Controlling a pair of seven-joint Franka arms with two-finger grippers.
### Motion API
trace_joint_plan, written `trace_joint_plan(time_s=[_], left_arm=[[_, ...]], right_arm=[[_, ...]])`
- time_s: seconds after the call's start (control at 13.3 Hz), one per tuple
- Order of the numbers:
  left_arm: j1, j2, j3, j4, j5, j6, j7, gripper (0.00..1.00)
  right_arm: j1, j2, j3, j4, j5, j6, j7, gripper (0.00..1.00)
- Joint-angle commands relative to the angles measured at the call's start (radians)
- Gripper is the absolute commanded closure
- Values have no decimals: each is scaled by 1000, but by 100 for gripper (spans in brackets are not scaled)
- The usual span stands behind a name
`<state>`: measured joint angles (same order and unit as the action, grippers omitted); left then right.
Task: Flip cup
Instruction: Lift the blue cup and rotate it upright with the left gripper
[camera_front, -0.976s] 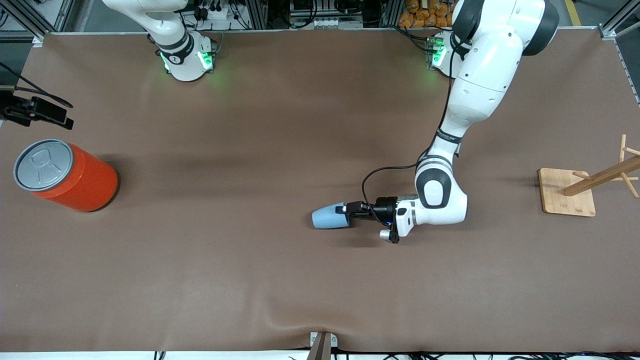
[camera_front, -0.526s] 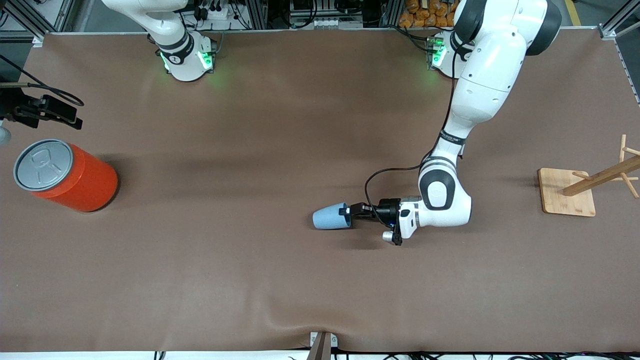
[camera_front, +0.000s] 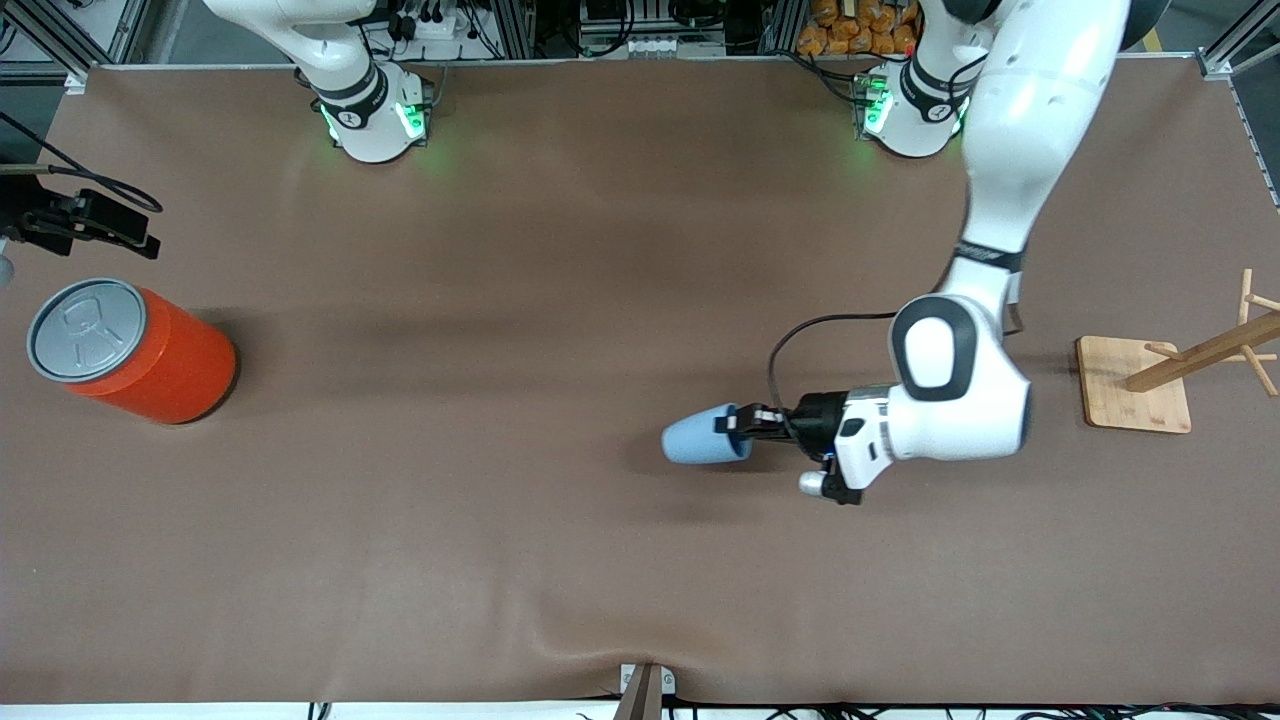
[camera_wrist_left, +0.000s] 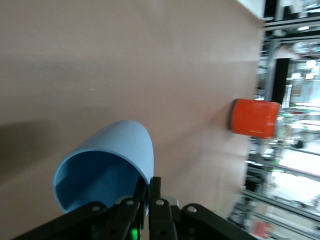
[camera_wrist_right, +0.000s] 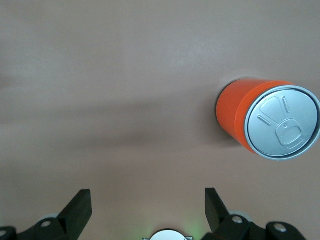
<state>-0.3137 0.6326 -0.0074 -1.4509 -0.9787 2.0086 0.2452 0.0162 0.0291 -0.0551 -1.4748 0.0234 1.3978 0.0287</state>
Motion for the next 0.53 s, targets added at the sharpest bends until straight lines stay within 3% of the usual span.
trace_joint_plan(time_s=[0.0,0.08,0.23,0.45], left_arm=[[5,-132,1,-52,289,-8,-180,100],[4,-171,1,-93,431,-7,-237,100],[8,-252,15,-196,602,2,-263,100],[24,-402,44,-424,906,99,-310,100]], right_arm=[[-13,-9,1,4,7,-7,5,0],[-18,-8,0,4,6,-6,4,0],[-33,-5,1,4,7,-6,4,0],[-33,-5,1,4,7,-6,4,0]])
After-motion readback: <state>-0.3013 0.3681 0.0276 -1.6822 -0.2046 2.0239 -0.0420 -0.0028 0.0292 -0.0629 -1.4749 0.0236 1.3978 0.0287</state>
